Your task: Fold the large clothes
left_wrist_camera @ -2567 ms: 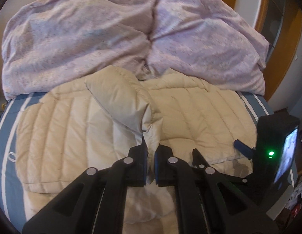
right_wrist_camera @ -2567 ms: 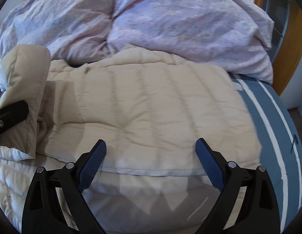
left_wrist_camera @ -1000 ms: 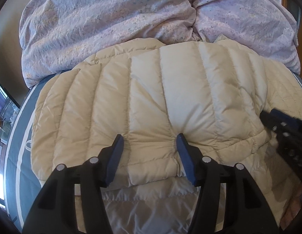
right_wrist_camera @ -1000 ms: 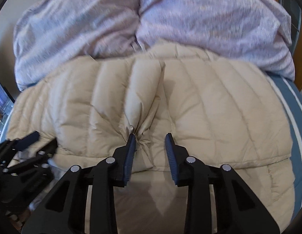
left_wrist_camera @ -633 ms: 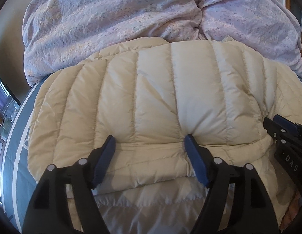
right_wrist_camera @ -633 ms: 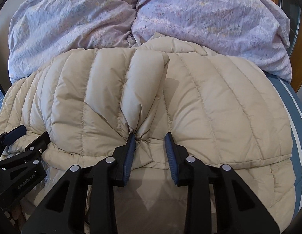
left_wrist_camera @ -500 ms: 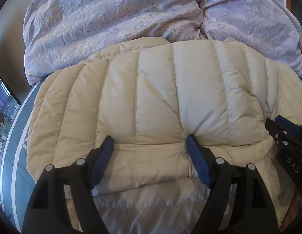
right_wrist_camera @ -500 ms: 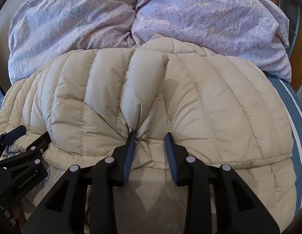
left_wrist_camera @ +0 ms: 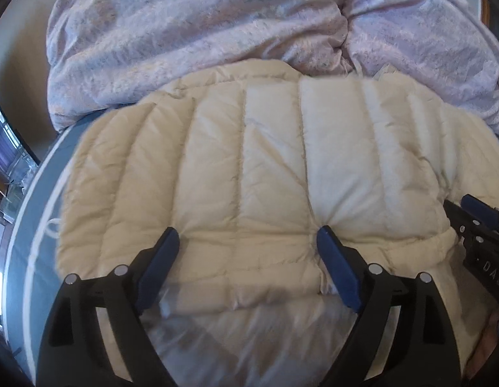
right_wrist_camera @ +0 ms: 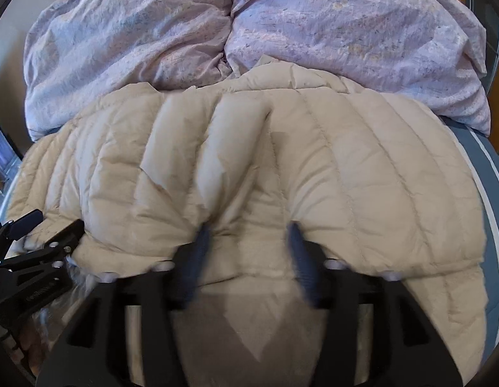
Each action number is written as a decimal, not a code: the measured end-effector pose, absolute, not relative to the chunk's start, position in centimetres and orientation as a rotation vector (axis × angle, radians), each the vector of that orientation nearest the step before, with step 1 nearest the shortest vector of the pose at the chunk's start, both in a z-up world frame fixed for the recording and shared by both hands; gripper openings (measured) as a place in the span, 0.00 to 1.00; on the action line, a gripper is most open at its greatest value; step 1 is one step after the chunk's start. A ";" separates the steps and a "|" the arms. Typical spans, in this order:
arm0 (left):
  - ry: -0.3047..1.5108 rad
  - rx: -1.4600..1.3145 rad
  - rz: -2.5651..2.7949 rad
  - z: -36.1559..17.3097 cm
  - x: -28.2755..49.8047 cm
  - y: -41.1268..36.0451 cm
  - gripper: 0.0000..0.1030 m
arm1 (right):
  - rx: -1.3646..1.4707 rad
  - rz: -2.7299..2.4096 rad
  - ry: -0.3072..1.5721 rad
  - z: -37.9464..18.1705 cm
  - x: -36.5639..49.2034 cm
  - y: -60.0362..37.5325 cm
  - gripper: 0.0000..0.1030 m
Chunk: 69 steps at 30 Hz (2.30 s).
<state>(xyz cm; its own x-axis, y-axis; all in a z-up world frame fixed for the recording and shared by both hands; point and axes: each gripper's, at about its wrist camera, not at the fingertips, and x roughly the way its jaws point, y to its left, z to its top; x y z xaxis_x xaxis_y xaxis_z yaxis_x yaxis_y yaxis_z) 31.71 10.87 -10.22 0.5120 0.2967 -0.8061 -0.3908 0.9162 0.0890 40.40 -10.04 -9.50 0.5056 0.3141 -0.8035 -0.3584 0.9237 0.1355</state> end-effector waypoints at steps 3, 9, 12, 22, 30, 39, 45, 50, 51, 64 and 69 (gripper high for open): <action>0.923 -0.100 0.412 -8.6 28.8 11.3 0.85 | -0.002 0.414 0.933 -7.8 38.8 -12.6 0.85; 0.904 -0.083 0.415 -7.5 19.5 12.6 0.85 | 0.042 0.422 0.995 -7.1 34.2 -18.3 0.85; 0.923 -0.113 0.405 -8.2 15.3 13.5 0.85 | 0.054 0.392 1.021 -7.8 31.2 -22.5 0.85; 0.973 -0.248 0.353 -10.5 6.9 14.1 0.78 | 0.185 0.238 1.082 -9.7 25.3 -34.7 0.84; 0.971 -0.304 0.318 -11.5 4.6 12.7 0.67 | 0.285 0.299 1.116 -11.5 22.2 -37.6 0.68; 0.944 -0.359 0.284 -11.4 2.3 11.4 0.48 | 0.375 0.425 1.118 -12.0 20.3 -37.7 0.31; 0.949 -0.387 0.269 -11.0 2.2 11.1 0.17 | 0.378 0.435 1.081 -11.3 20.0 -37.8 0.12; 0.924 -0.328 0.294 -9.0 3.0 10.7 0.09 | 0.344 0.415 1.000 -8.6 20.6 -37.4 0.09; 0.916 -0.321 0.301 -8.5 3.2 10.8 0.09 | 0.341 0.412 0.985 -8.0 20.9 -37.3 0.09; 0.781 -0.286 0.415 -1.1 11.0 14.0 0.09 | 0.305 0.366 0.824 -0.9 29.0 -33.5 0.08; 0.748 -0.245 0.477 1.3 16.7 15.6 0.09 | 0.301 0.302 0.765 0.8 34.4 -31.2 0.08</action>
<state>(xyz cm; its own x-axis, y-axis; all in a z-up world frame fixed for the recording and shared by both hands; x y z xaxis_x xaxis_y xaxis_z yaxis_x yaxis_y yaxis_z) 16.73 15.58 1.27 0.6331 0.3273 -0.7015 -0.4980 0.8660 -0.0454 34.36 -31.18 0.84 0.6827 0.3725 -0.6287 -0.1567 0.9149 0.3719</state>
